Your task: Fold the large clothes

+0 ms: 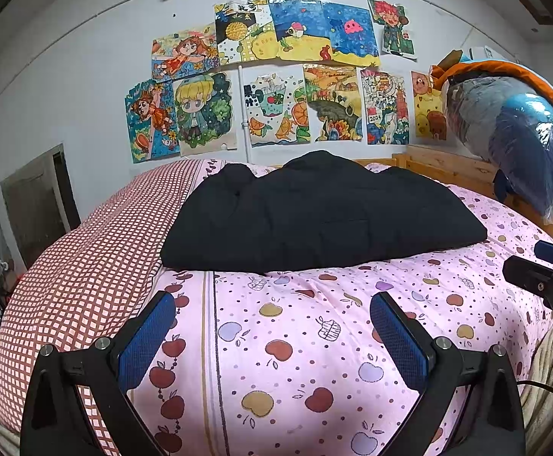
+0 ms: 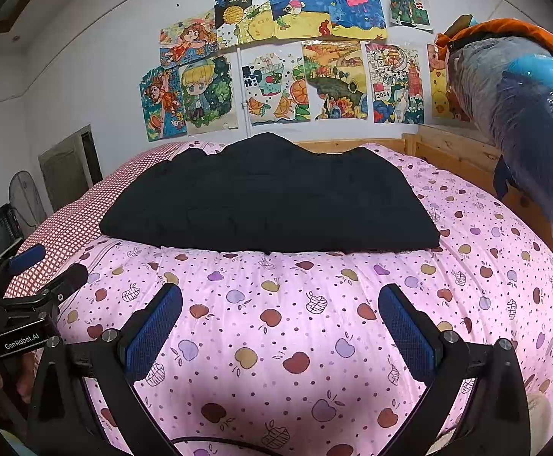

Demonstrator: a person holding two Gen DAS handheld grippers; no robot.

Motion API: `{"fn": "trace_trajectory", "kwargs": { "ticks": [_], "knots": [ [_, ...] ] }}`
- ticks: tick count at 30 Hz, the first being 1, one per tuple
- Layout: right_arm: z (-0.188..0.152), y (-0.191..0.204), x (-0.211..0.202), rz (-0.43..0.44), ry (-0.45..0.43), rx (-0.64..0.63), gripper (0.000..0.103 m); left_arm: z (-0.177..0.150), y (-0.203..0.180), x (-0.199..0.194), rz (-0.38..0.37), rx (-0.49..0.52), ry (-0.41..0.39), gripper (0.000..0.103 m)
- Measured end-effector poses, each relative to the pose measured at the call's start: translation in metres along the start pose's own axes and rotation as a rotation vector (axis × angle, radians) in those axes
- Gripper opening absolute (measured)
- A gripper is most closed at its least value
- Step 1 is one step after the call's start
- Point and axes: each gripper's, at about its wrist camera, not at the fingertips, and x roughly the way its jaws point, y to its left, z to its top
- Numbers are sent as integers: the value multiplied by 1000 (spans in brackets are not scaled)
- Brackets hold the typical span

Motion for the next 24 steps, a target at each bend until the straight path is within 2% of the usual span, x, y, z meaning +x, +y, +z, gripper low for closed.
{"fn": "trace_trajectory", "kwargs": {
  "ticks": [24],
  "knots": [
    [-1,1,0,1,0,1,101,1,1,-1,-1,6,-3,103]
  ]
}}
